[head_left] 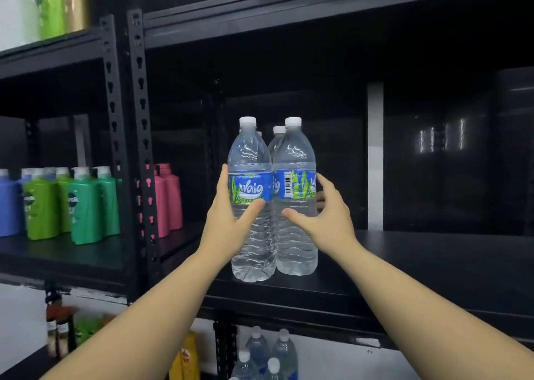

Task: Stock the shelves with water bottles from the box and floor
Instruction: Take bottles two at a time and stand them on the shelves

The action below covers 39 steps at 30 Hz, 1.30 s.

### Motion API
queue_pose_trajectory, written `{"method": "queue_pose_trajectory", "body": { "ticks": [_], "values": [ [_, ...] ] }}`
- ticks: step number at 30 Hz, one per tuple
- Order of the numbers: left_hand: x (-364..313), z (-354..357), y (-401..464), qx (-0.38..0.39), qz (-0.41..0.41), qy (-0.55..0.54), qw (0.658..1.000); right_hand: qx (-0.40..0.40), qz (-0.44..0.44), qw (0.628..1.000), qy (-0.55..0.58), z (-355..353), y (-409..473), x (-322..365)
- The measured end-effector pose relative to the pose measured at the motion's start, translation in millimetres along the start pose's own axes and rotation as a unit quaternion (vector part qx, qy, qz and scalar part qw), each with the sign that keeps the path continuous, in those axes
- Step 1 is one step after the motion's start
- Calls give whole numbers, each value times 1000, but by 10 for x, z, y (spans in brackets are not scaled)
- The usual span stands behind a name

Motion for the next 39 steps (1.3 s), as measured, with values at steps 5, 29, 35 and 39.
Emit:
{"method": "queue_pose_trajectory", "body": {
  "ticks": [5, 29, 35, 39],
  "values": [
    [-19, -15, -23, 4, -2, 8, 1000, 7, 23, 998, 54, -28, -30, -137],
    [443, 41, -243, 58, -41, 28, 997, 60, 28, 995, -69, 183, -314, -300],
    [644, -65, -230, 29, -79, 20, 996, 64, 47, 994, -71, 260, -285, -299],
    [704, -15, -218, 45, -81, 10, 996, 46, 69, 995, -46, 348, -331, -314]
  ]
}}
Point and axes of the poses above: each hand's wrist, its own y-axis towards the middle knuckle, its own z-axis out of the palm, x = y × z, the point moved 7 cm from there along y, towards the middle knuckle, and after that the axes turned 11 degrees about y, right-handed, at the moved point
